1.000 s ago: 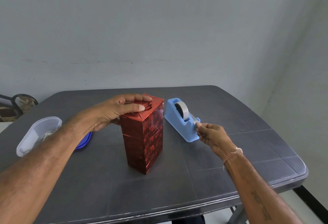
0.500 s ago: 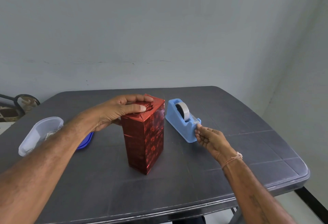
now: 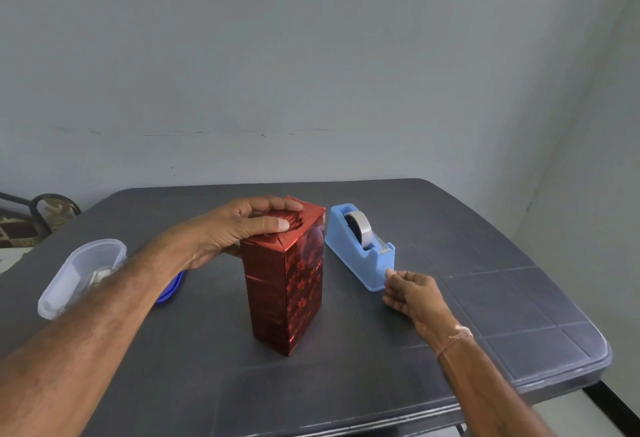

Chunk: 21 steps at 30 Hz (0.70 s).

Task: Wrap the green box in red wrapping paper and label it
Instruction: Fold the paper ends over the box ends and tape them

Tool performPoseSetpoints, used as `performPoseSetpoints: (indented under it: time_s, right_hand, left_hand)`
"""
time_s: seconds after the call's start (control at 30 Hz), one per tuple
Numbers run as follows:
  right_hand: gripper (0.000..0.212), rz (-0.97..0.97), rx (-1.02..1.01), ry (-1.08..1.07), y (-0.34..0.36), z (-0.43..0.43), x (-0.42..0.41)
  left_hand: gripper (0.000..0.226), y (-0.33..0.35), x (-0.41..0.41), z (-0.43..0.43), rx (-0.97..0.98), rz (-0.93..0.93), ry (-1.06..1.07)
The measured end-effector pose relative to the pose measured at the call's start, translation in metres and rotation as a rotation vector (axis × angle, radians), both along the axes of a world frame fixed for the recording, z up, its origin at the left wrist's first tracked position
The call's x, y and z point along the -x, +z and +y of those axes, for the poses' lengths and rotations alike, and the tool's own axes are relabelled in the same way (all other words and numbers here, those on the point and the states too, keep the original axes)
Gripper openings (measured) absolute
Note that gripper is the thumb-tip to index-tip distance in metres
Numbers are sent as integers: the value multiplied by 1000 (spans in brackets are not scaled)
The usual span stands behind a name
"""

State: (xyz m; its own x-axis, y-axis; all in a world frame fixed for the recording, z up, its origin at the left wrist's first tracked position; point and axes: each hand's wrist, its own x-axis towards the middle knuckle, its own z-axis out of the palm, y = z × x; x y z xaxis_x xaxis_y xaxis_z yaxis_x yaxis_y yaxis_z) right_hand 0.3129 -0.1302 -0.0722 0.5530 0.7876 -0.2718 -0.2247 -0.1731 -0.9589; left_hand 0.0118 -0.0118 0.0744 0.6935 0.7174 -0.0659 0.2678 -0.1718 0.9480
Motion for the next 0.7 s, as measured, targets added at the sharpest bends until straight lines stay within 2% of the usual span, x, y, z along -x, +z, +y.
performPoseSetpoints:
  time_s: [0.13, 0.23, 0.3, 0.43, 0.53, 0.7]
  right_hand:
    - [29, -142, -74, 113, 40, -13, 15]
    - [36, -300, -140, 315, 101, -15, 35]
    - [31, -429, -126, 476, 141, -11, 52]
    - [29, -631, -8, 690, 192, 10, 82]
    - [26, -773, 130, 736, 211, 32, 97]
    - [28, -876, 311, 761, 223, 52, 110]
  left_hand:
    - [41, -2, -1, 1, -7, -4, -5]
    - [34, -2, -2, 1, -10, -4, -5]
    - [32, -2, -1, 0, -11, -4, 0]
    - [28, -1, -1, 0, -17, 2, -19]
    - [30, 0, 0, 1, -16, -4, -17]
    - [34, -2, 3, 3, -22, -11, -27]
